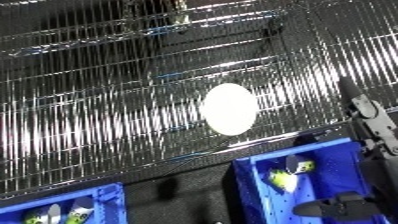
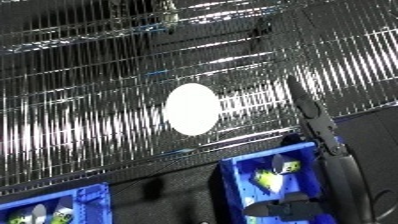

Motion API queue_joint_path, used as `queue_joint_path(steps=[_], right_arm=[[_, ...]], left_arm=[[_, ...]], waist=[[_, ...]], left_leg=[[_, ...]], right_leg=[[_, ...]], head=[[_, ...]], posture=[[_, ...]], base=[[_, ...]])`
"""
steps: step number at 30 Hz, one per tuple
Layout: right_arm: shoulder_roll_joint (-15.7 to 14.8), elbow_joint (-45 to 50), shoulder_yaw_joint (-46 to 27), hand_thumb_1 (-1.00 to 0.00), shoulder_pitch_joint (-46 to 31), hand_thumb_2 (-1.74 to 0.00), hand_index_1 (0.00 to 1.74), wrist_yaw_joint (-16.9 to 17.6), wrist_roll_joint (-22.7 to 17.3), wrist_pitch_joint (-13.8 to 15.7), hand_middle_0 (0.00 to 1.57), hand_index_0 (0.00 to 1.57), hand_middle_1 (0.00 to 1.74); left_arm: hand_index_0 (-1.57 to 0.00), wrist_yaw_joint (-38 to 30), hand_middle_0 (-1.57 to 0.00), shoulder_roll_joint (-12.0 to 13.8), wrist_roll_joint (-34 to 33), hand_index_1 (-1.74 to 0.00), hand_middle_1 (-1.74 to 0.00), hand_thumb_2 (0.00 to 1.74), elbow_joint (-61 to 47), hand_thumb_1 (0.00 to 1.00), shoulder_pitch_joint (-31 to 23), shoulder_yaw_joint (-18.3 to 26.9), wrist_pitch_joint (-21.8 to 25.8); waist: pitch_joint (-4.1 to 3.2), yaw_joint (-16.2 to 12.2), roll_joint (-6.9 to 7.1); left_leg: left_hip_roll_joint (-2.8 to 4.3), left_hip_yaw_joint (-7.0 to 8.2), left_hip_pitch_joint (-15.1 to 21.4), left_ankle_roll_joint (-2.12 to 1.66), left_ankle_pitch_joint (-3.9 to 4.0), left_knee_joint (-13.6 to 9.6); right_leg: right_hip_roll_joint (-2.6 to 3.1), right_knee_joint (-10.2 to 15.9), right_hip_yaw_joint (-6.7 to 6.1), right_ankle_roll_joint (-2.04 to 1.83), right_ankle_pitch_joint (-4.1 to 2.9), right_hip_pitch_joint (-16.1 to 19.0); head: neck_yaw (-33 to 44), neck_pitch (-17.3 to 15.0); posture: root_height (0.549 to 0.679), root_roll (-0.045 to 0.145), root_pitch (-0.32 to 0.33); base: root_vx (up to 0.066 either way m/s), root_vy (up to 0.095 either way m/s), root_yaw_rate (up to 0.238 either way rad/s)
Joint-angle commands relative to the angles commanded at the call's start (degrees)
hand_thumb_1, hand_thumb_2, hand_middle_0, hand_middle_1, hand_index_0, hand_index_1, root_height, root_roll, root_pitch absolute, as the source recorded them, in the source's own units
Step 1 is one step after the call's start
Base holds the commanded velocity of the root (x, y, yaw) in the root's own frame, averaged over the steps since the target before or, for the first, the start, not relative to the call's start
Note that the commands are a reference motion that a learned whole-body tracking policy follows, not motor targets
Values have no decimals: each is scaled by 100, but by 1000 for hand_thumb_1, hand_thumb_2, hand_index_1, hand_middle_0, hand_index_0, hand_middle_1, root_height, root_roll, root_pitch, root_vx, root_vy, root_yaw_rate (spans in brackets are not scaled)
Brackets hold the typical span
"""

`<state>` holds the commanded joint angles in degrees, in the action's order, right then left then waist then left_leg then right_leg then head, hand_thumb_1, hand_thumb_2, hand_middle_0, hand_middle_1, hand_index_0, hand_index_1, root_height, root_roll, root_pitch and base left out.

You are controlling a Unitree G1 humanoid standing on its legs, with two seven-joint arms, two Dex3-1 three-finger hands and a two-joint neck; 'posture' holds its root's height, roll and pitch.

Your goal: Pick up the object and place it into the box

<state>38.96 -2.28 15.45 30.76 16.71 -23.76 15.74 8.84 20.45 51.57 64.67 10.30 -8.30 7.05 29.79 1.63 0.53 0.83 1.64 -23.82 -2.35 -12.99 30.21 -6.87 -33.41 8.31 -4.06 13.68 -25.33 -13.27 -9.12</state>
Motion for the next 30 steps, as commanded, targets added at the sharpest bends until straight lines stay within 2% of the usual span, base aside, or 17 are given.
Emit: queue_joint_path(steps=[5, 11, 15, 21, 30], right_arm=[[-74, -540, 303, 0, 444, 0, 0, -42, -152, -292, 0, 0, 0], [-45, -1253, 614, 0, 938, 0, 0, -265, -551, -521, 0, 0, 0], [-68, -1814, 758, 0, 1271, 0, 0, -422, -764, -532, 0, 0, 0], [-114, -2592, 915, 0, 1698, 0, 0, -588, -872, -489, 0, 0, 0], [-220, -3257, 1154, 0, 2167, 0, 0, -998, -1031, -588, 0, 0, 0]], left_arm=[[0, -112, 0, -49, -47, 0, 0, 0, -198, 0, -6, -165, -89], [0, -154, 0, -20, -26, 0, 0, 0, -286, 0, 59, -351, -176], [0, -137, 0, -16, 7, 0, 0, 0, -315, 0, 83, -457, -202], [0, -105, 0, -9, 44, 0, 0, 0, -427, 0, 47, -545, -208], [0, -181, 0, -27, 67, 0, 0, 0, -660, 0, 38, -712, -275]], waist=[[0, 144, -88], [0, 231, -198], [0, 270, -277], [0, 334, -380], [0, 415, -478]], left_leg=[[-73, -69, -107, 26, -6, 64], [-129, -119, -197, 40, 10, 86], [-169, -123, -252, 48, 6, 115], [-216, -115, -336, 57, 8, 133], [-241, -122, -483, 55, 55, 126]], right_leg=[[-47, -90, 54, 48, 24, -69], [-84, -133, 75, 76, 8, -162], [-105, -173, 64, 98, 1, -233], [-136, -237, 50, 122, 4, -343], [-158, -309, 66, 144, -6, -533]], head=[[-253, -214], [-561, -296], [-750, -325], [-857, -329], [-1016, -287]], posture=[[651, 42, 99], [650, 45, 104], [650, 49, 107], [649, 55, 114], [647, 60, 131]], base=[[12, 1, 81], [17, 18, 43], [21, 37, 25], [15, 36, 22], [17, 20, 34]])
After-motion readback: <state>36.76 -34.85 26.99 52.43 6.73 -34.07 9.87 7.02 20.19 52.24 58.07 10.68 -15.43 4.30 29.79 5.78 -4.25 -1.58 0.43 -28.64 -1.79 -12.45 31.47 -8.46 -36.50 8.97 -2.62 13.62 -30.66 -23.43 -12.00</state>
